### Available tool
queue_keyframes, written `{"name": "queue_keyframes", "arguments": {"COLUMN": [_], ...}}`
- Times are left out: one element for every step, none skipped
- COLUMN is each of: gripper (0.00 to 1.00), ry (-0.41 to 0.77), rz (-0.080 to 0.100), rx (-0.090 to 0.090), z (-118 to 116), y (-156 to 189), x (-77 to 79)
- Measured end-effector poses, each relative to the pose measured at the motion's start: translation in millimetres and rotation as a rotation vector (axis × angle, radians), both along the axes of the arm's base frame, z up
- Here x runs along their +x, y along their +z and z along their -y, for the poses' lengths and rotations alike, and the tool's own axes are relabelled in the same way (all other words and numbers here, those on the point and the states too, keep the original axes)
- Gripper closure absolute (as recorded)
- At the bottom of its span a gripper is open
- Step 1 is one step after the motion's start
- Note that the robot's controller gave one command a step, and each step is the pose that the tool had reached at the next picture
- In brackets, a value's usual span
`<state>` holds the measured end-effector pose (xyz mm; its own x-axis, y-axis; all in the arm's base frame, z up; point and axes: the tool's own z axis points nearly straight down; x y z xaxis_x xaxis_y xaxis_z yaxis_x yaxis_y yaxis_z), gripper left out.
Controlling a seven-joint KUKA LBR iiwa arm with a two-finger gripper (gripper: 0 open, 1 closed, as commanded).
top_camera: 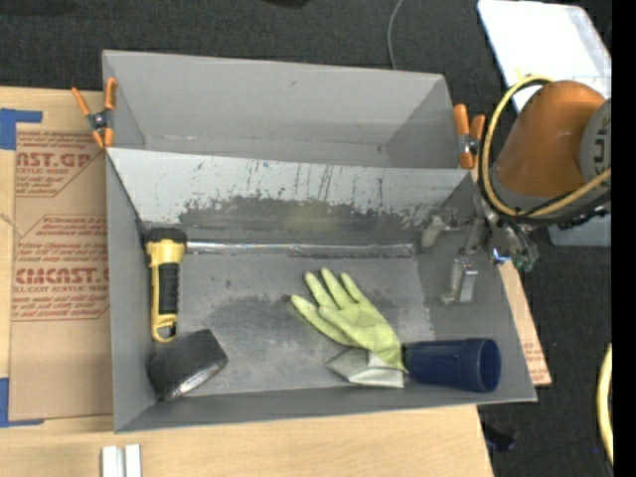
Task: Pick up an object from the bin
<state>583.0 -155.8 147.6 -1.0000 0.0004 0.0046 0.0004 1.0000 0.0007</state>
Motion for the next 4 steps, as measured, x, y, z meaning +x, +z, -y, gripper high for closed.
{"name": "queue_keyframes", "arguments": {"gripper": [0.00, 0.00, 0.00, 0.00], "ry": [0.002, 0.046, 0.224, 0.314], "rz": [0.007, 0.006, 0.015, 0.008], "rx": [-0.002, -0.001, -0.006, 0.000], "z": [-1, -99, -91, -171], "y": [4, -77, -48, -48], "x": [2.2, -23.3, -31.7, -73.7]}}
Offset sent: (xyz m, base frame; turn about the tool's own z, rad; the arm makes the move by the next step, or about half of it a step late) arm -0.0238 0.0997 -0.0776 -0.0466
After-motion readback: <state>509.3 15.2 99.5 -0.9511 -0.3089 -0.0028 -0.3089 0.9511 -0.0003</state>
